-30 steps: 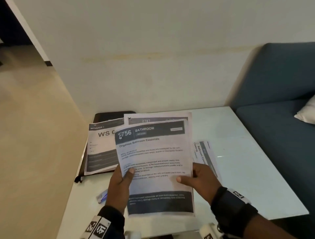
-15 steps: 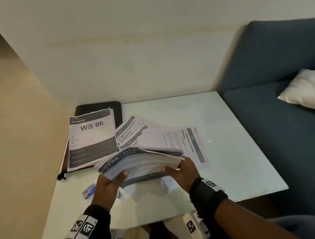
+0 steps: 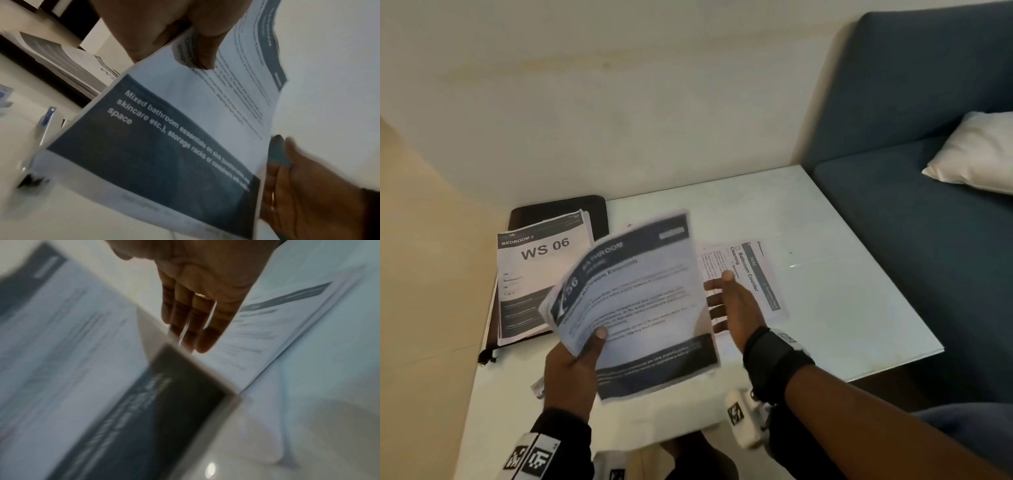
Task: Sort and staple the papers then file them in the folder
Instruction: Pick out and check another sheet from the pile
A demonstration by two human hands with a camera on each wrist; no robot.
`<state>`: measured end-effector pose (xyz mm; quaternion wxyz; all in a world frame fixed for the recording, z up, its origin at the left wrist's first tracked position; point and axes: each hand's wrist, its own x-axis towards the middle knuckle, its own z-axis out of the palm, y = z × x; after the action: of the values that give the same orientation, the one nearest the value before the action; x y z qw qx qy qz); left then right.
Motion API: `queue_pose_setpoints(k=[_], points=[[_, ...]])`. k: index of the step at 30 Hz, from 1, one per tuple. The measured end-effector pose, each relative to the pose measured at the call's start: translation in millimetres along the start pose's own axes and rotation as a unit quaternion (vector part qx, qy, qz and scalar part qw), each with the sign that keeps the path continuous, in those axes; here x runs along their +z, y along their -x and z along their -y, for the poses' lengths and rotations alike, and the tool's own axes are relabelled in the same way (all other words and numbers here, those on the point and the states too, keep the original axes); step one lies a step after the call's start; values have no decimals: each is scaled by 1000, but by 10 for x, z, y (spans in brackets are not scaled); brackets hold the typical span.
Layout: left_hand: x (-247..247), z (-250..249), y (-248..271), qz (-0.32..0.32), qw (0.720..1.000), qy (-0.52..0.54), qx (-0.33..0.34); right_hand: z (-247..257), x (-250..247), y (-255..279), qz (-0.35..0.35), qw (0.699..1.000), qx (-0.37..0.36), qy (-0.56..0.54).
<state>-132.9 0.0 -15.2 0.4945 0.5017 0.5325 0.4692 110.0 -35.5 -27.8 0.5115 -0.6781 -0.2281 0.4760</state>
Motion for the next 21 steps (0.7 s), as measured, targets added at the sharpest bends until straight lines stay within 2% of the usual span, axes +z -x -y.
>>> queue_pose_setpoints(k=[1,2,4,5,7,10,14,18,21], points=[[-16,-29,-26,-16,1000,6,3,-16,-108,-123,-59,996,31,59],[-28,-58,-51,-29,999,14,7,-78,-248,-261,-103,976,49,187],[-63,-106,-106,-55,998,35,19,-246,-521,-450,-144,892,114,414],[-91,-119,-129,-64,997,42,27,-321,-628,-495,-154,861,143,463],[-119,-137,-170,-76,995,44,43,-436,-754,-547,-169,839,159,492],[-148,-121,-203,-84,995,45,37,-536,-834,-676,-172,841,153,490],[-133,-158,-181,-71,996,45,25,-570,-931,-822,-195,880,144,409],[-138,-182,-181,-62,997,41,26,-502,-1051,-795,-237,858,96,445],[-175,-171,-201,-63,997,21,35,-405,-1045,-726,-227,876,75,420]])
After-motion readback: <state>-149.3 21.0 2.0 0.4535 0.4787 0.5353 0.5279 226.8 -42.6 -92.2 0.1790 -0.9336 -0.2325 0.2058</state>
